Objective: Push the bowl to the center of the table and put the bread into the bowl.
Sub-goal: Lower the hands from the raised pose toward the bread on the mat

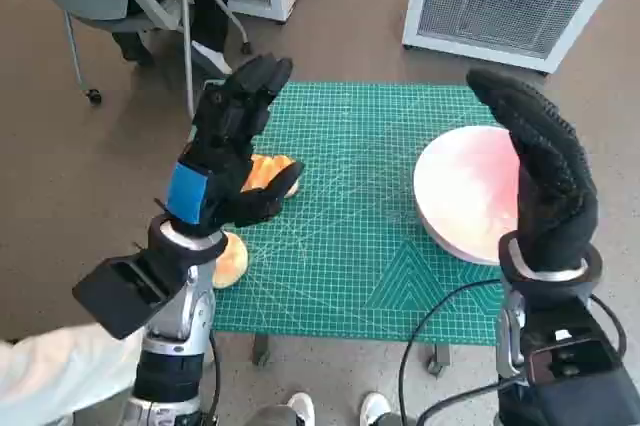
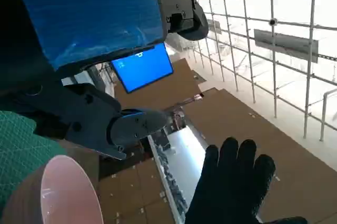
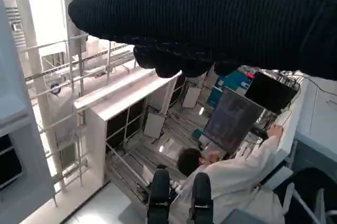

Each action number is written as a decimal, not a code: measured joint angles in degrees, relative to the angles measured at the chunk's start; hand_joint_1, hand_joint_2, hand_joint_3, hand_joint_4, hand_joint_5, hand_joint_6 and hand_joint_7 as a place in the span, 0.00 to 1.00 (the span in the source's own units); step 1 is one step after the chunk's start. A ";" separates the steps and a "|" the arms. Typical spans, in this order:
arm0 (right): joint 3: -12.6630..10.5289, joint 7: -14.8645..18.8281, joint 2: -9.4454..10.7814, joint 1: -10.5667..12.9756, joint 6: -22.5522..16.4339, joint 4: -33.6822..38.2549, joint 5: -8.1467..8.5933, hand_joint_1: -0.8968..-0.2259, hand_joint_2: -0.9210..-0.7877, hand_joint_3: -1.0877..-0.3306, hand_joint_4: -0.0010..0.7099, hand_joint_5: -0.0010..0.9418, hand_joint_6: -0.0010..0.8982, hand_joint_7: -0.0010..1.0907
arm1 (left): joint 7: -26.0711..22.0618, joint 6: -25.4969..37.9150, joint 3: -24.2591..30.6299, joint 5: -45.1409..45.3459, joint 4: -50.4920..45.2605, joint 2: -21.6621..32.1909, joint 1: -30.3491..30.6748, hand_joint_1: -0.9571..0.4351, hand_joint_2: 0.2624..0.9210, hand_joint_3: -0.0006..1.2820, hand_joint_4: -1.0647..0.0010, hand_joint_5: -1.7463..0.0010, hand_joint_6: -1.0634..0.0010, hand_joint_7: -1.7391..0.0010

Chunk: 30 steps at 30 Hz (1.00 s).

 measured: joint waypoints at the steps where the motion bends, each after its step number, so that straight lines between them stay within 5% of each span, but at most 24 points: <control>1: -0.03 0.00 0.00 0.00 0.00 0.00 0.00 0.74 0.00 0.79 0.59 0.00 0.09 0.72 | 0.00 0.00 0.00 0.00 0.00 0.00 0.00 0.52 0.81 0.45 1.00 0.76 1.00 0.65; 24: -0.87 -0.21 -0.06 0.00 -1.34 1.85 -1.08 0.73 0.00 0.78 0.59 0.00 0.08 0.72 | -0.52 -0.26 -0.01 -0.08 0.08 0.00 0.00 0.52 0.80 0.46 1.00 0.76 1.00 0.64; 30: -3.21 -0.16 -1.91 -0.01 -3.39 4.87 0.36 0.76 0.00 0.80 0.61 0.01 0.14 0.63 | -0.60 -0.54 0.00 -0.11 0.08 0.00 0.00 0.52 0.80 0.46 1.00 0.75 1.00 0.64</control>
